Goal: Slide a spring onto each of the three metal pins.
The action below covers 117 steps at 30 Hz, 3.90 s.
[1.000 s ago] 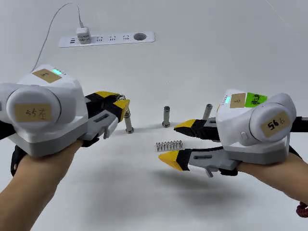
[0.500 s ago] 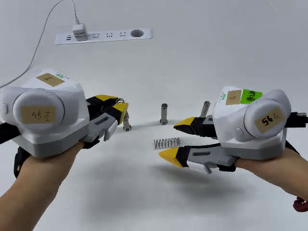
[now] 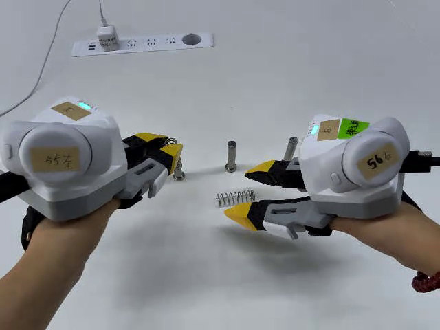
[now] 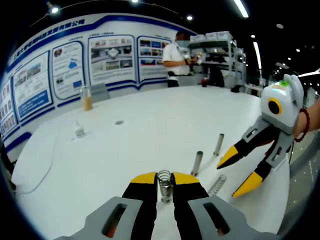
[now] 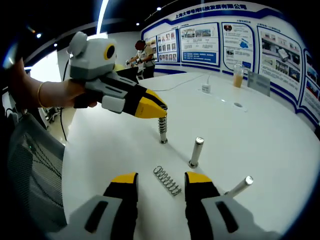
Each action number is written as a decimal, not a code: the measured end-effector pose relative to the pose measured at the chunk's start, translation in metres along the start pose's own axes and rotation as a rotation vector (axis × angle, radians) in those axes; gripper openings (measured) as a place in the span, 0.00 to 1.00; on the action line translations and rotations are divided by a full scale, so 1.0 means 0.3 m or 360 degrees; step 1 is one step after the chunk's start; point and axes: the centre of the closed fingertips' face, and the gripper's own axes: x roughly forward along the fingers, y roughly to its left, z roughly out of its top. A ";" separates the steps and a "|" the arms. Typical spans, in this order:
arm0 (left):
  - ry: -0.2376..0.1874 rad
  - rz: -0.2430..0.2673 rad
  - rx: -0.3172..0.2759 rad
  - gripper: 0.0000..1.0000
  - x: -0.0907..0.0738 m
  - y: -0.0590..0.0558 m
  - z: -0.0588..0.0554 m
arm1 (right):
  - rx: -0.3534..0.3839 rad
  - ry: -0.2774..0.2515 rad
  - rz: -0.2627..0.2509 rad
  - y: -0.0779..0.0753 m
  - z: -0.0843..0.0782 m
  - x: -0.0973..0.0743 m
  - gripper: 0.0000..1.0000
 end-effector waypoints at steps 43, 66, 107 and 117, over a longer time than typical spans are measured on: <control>0.0040 -0.0008 -0.0117 0.26 0.006 -0.002 -0.043 | -0.0095 0.0133 0.0007 -0.034 -0.039 0.003 0.31; 0.0005 -0.0021 -0.0174 0.63 -0.099 -0.021 -0.012 | -0.0341 0.0287 0.0125 -0.036 -0.076 0.019 0.19; -0.0034 0.0002 -0.0268 0.60 -0.178 -0.042 -0.016 | -0.0116 0.0045 0.0108 -0.006 0.011 -0.021 0.10; -0.0069 -0.0070 -0.0333 0.50 -0.185 -0.090 0.001 | -0.0059 -0.0134 0.0111 0.020 0.110 -0.047 0.10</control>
